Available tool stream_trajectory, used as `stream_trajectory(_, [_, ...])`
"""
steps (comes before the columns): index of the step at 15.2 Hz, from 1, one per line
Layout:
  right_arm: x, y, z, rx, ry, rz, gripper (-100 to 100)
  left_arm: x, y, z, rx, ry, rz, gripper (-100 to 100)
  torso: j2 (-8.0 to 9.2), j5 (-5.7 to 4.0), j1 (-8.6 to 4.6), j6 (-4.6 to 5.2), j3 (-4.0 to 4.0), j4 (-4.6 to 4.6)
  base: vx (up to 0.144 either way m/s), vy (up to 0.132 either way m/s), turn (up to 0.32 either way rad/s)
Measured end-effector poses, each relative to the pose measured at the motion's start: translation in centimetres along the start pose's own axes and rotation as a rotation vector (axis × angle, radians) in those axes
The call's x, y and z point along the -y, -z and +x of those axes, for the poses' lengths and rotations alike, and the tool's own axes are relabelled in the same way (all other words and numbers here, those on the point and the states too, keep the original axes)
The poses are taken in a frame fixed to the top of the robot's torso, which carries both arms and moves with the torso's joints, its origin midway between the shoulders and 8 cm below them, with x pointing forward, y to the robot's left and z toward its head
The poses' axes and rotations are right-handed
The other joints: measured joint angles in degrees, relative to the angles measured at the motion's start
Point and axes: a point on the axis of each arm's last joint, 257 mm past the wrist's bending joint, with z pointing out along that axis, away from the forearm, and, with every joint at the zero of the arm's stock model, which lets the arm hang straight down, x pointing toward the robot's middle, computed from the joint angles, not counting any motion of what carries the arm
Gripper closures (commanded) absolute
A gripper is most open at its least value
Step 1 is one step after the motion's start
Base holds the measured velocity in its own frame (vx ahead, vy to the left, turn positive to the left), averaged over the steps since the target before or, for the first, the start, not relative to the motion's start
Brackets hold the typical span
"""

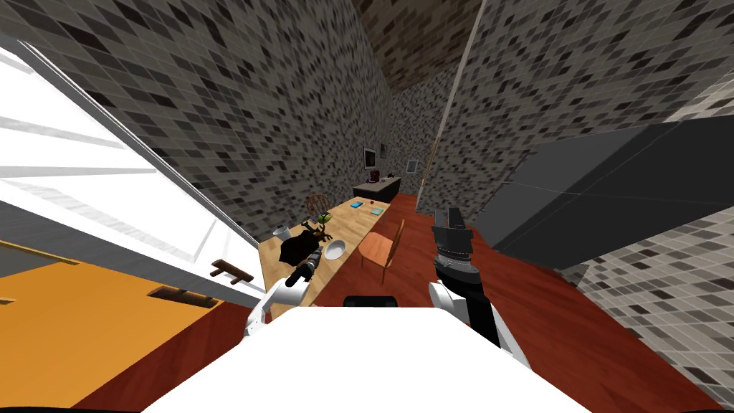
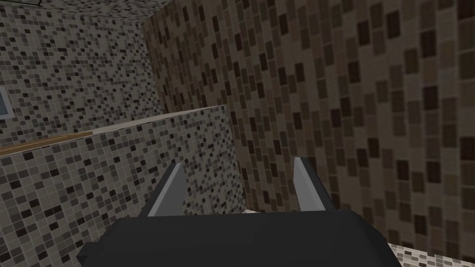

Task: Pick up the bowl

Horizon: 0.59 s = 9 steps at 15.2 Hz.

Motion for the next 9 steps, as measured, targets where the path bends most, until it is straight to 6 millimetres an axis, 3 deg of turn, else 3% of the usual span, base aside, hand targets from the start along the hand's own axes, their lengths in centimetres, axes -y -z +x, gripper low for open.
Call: stream_trajectory(9, [0.0,0.0,0.0,0.0,0.0,0.0,0,-6.2,-0.9,0.6,-0.004,0.037,-0.202,-100,0.02,0.0,0.0,0.0,0.01,0.0,0.022,0.0,-0.123])
